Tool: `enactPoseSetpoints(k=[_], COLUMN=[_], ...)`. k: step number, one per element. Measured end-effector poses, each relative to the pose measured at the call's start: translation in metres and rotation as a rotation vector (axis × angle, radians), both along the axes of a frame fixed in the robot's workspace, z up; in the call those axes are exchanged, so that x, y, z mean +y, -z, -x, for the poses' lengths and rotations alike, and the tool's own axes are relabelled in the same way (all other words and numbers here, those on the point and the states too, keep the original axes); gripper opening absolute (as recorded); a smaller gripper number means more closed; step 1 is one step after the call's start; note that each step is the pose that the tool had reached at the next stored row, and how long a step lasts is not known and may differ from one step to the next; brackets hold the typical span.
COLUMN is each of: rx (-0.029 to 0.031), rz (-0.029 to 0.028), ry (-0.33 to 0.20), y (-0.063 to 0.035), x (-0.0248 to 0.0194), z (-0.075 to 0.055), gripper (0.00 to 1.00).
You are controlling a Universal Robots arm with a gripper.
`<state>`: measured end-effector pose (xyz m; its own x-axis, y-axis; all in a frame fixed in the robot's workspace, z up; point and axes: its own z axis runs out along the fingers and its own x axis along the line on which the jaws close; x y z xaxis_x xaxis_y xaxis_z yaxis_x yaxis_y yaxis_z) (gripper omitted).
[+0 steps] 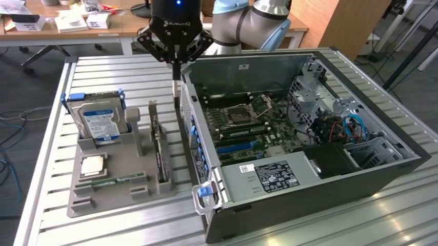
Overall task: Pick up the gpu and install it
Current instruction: 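Reach for the gpu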
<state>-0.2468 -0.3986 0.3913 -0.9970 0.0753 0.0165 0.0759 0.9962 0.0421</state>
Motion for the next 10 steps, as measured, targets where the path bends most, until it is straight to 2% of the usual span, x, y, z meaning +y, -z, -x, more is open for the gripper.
enactPoseSetpoints(k=[10], rx=[0.0162], rz=[0.0], ry=[0.0], y=[0.0004], x=[0.0], z=[0.022], gripper=[0.1])
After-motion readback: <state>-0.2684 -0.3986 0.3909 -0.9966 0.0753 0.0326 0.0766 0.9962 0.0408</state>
